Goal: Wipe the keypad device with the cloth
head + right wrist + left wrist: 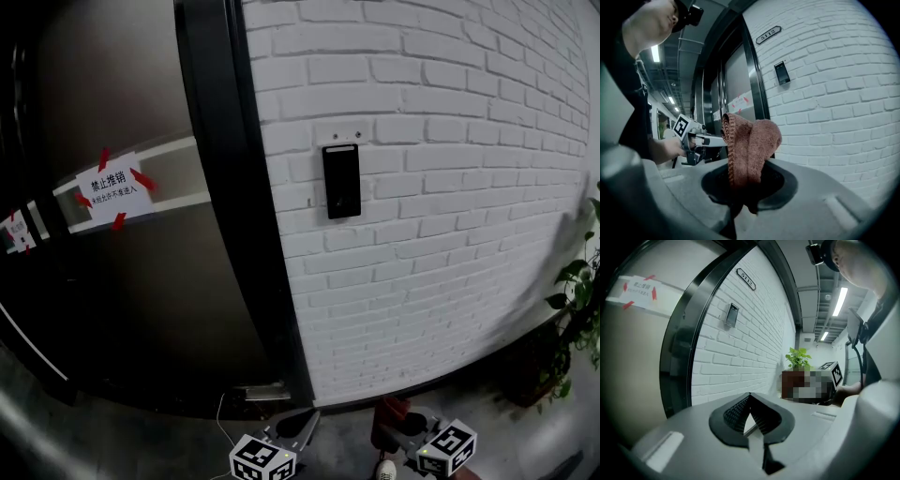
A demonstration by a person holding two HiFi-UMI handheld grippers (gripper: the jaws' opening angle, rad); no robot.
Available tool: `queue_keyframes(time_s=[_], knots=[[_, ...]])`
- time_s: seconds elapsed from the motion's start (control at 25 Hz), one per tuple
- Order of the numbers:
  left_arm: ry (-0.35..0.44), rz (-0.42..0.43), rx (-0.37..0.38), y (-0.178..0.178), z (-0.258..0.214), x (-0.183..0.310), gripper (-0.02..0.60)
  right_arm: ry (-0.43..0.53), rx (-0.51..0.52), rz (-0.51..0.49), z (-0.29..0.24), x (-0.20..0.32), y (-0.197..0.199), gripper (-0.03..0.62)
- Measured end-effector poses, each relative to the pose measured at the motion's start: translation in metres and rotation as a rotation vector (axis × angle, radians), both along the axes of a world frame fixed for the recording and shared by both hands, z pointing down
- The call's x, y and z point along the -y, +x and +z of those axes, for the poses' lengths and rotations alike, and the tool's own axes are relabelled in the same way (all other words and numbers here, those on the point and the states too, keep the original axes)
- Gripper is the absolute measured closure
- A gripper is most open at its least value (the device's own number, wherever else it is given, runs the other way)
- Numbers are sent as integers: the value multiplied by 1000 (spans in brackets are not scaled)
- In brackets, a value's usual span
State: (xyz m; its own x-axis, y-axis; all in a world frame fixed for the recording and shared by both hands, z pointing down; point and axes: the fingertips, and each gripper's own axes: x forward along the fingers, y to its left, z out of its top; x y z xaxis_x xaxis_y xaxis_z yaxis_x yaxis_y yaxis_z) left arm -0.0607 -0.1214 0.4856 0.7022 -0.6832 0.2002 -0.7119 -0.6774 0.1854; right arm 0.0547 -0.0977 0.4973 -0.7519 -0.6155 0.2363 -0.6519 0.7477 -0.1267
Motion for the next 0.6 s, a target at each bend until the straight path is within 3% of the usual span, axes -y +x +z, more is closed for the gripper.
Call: queue_keyframes(time_s=[0.32,0.52,0.6], knots=[[37,-114,-4,51,-19,70,565,54,2,-77,-15,88,63,539],[56,-163,44,82,-20,95,565,43,-2,-129,-14,115,94,539],[56,-163,28,89,-24,101,565,33,1,-139,-11,124,98,539]])
